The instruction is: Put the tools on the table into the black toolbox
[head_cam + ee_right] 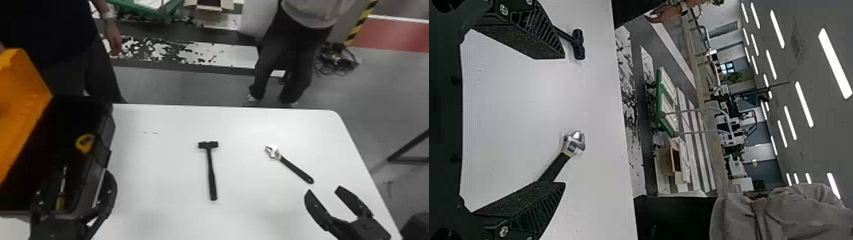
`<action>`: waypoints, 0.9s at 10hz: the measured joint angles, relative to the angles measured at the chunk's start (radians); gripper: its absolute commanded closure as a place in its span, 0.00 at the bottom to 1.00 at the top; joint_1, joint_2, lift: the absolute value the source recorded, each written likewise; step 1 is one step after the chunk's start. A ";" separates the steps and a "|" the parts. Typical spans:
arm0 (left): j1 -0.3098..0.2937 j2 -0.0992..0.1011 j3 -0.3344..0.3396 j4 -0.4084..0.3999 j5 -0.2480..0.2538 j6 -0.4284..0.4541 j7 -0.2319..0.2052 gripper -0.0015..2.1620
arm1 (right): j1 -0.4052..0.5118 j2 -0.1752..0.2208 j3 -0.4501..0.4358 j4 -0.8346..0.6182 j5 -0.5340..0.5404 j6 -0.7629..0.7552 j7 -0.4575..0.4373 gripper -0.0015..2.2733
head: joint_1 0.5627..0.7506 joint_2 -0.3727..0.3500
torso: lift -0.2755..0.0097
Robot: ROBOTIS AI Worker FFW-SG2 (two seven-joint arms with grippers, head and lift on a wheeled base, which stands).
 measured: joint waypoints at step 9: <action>-0.053 -0.002 -0.039 0.047 -0.011 -0.001 0.018 0.04 | -0.225 0.000 -0.055 0.002 0.124 0.393 0.025 0.05 | 0.70 0.27 | 0.83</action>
